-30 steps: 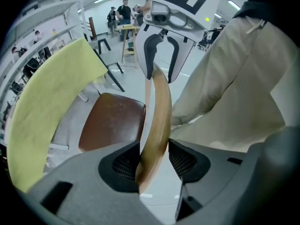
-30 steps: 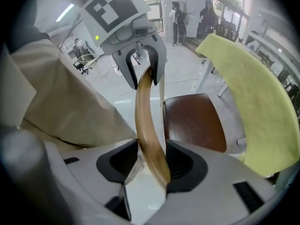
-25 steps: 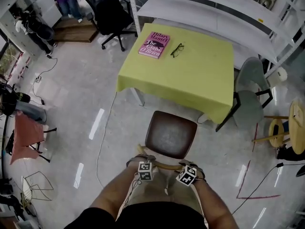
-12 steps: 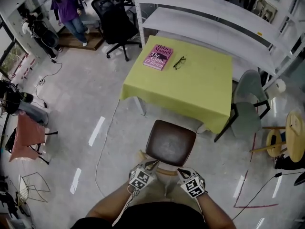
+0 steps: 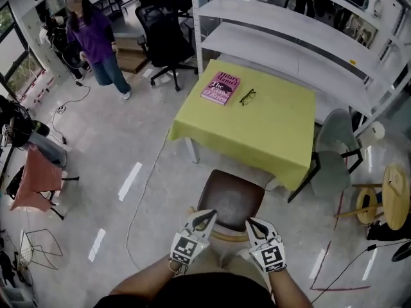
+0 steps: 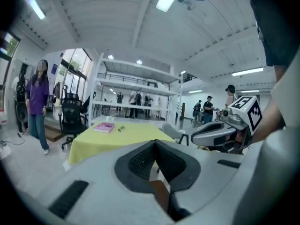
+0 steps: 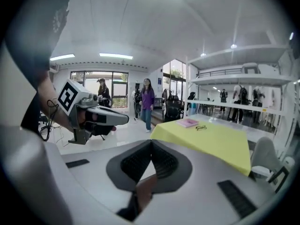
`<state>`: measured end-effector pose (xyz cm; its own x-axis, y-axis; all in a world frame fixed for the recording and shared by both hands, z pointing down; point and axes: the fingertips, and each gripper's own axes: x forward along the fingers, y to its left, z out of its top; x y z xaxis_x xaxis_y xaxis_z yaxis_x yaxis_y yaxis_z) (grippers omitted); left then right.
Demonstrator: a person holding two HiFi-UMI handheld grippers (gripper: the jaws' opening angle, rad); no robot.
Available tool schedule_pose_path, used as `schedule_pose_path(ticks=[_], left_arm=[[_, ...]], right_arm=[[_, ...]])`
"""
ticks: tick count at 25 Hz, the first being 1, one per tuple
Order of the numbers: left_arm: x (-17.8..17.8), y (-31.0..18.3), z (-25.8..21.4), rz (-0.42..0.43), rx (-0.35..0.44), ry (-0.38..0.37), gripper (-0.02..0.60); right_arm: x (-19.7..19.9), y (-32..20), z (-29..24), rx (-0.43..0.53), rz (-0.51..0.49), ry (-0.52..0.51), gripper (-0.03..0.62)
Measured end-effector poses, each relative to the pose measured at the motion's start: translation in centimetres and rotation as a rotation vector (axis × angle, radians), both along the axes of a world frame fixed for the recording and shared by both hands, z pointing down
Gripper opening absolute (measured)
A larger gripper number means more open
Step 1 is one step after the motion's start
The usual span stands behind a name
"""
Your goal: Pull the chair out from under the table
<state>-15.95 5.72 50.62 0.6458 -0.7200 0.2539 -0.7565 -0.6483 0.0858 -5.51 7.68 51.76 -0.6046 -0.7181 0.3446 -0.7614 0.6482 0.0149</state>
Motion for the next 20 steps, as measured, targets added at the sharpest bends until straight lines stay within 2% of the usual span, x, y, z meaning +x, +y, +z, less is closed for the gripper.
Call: schedule_pose_path(ticks=[3, 6, 10, 14, 20], left_arm=[[0.0, -1.1, -4.8, -0.014, 0.092, 0.029, 0.009], [-0.3, -1.9, -8.8, -0.03, 0.142, 0.06, 0.009], [-1.1, -2.4, -12.6, -0.046, 0.212, 0.055, 0.009], [-1.6, -2.2, -14.7, -0.046, 0.25, 0.049, 0.009], [-1.9, -2.8, -14.8, -0.056, 0.255, 0.029, 0.009]], right_arm=[[0.6, -1.0, -4.1, 0.079, 0.024, -0.024, 0.011], [0.9, -1.5, -7.3, 0.129, 0.054, -0.048, 0.011], [0.6, -2.0, -10.7, 0.187, 0.07, -0.066, 0.011], [-0.2, -2.5, -13.4, 0.263, 0.041, -0.061, 0.011], [-1.2, -3.1, -15.8, 0.283, 0.034, -0.1, 0.009]])
